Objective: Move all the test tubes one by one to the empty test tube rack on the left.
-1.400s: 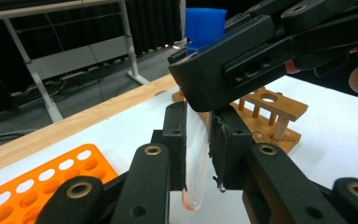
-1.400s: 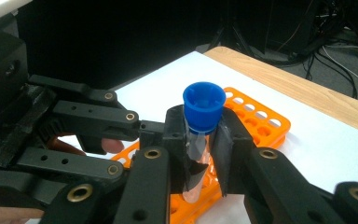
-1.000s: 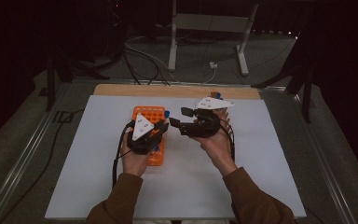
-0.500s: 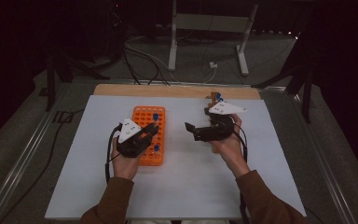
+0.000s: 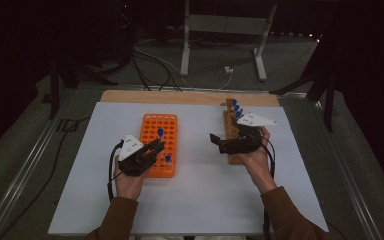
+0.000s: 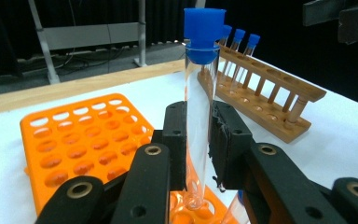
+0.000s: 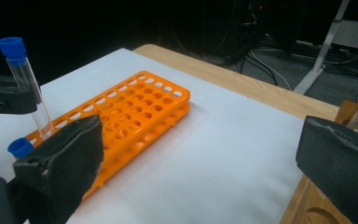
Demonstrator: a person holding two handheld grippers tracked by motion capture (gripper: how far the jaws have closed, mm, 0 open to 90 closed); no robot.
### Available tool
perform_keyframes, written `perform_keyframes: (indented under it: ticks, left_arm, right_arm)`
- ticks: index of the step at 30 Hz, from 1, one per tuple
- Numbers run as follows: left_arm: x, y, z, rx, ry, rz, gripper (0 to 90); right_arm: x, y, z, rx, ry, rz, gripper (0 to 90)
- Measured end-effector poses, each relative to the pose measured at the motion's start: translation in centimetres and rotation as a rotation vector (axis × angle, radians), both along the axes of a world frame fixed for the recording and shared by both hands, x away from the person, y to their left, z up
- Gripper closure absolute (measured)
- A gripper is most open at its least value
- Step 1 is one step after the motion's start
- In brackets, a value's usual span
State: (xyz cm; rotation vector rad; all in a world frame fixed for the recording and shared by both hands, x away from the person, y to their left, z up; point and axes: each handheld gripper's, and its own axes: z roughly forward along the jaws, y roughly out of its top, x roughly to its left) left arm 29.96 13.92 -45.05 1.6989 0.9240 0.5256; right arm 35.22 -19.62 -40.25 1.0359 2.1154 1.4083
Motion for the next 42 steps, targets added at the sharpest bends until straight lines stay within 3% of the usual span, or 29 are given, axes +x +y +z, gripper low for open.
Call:
perform_keyframes:
  ticks: [19,32,42]
  left_arm:
    - [-1.2,0.3,-2.8,0.023,0.062,-0.024,78.1]
    - [-1.8,0.0,-3.7,0.125,0.103,-0.041,78.0]
    - [-2.0,-0.3,-3.9,0.164,0.108,-0.044,78.2]
  right_arm:
    - [-0.5,-1.3,-1.0,0.023,0.018,-0.008,0.9]
    - [-1.4,-3.0,-2.1,0.066,0.031,-0.025,0.9]
    - [-1.7,-3.5,-2.4,0.069,0.026,-0.032,0.9]
